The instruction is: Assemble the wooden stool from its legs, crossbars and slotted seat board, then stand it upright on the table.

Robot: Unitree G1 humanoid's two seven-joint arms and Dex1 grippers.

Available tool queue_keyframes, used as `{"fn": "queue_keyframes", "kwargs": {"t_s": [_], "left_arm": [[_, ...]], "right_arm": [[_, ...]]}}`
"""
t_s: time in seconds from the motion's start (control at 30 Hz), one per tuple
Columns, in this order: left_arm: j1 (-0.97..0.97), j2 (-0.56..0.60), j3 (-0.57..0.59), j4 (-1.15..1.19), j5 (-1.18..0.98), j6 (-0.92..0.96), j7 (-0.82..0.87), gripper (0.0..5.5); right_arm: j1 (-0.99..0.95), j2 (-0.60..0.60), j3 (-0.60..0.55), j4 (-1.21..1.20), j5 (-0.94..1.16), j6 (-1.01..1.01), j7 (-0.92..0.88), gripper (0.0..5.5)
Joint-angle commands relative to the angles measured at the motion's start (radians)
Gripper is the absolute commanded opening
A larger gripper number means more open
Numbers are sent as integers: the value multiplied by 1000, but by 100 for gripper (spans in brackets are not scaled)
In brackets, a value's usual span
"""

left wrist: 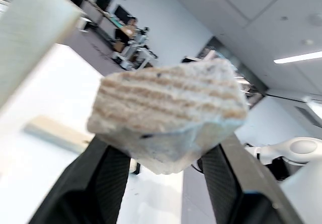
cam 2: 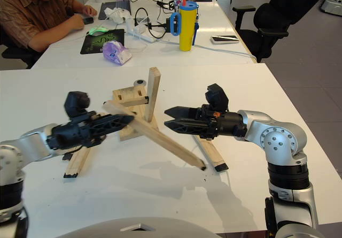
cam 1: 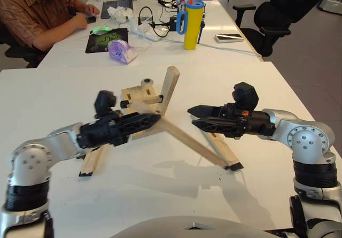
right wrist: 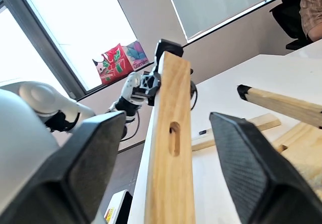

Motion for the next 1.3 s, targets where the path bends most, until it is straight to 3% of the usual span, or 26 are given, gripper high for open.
{"fn": "queue_keyframes", "kwargs": {"t_s": [0.03, 0.23, 0.43, 0.77, 1.07, 1.3], "left_arm": [[1, 132, 112, 91, 49, 31, -98, 201], [-41, 313, 112, 326, 337, -56, -365, 201], [-151, 359, 41, 465, 554, -170, -535, 201], [-301, 349, -10, 576, 728, -238, -635, 201], [-326, 287, -30, 588, 791, -268, -660, 201], [-336, 193, -43, 578, 834, -325, -622, 201]], "right_arm": [[64, 35, -12, -44, -34, -51, -86, 364], [150, 244, 186, -18, -258, -191, -319, 368], [149, 429, 343, 167, -523, -394, -469, 368], [11, 632, 392, 463, -704, -531, -562, 368], [-41, 626, 340, 608, -823, -569, -646, 368], [20, 559, 420, 527, -872, -499, -563, 368]]}}
